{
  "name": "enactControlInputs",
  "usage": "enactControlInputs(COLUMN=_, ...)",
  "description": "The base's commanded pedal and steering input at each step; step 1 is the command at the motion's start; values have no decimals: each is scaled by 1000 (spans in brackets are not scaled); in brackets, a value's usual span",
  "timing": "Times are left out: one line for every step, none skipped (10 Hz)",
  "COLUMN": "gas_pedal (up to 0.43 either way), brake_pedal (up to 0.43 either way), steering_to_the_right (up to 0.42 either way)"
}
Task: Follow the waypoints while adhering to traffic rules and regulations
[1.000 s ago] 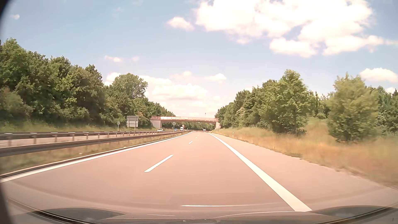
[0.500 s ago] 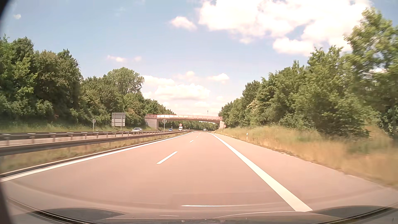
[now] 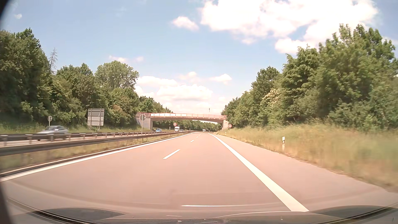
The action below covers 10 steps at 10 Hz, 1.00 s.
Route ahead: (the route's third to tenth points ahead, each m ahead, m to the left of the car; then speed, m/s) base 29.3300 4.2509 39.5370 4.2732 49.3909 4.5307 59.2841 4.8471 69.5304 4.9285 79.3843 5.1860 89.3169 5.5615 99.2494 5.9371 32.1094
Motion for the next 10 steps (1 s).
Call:
enactControlInputs(gas_pedal=260, brake_pedal=12, steering_to_the_right=-6)
enactControlInputs(gas_pedal=260, brake_pedal=12, steering_to_the_right=-6)
enactControlInputs(gas_pedal=260, brake_pedal=12, steering_to_the_right=-5)
enactControlInputs(gas_pedal=268, brake_pedal=12, steering_to_the_right=-5)
enactControlInputs(gas_pedal=268, brake_pedal=12, steering_to_the_right=-5)
enactControlInputs(gas_pedal=268, brake_pedal=12, steering_to_the_right=-5)
enactControlInputs(gas_pedal=268, brake_pedal=6, steering_to_the_right=-5)
enactControlInputs(gas_pedal=268, brake_pedal=12, steering_to_the_right=-5)
enactControlInputs(gas_pedal=268, brake_pedal=12, steering_to_the_right=-5)
enactControlInputs(gas_pedal=280, brake_pedal=12, steering_to_the_right=-4)
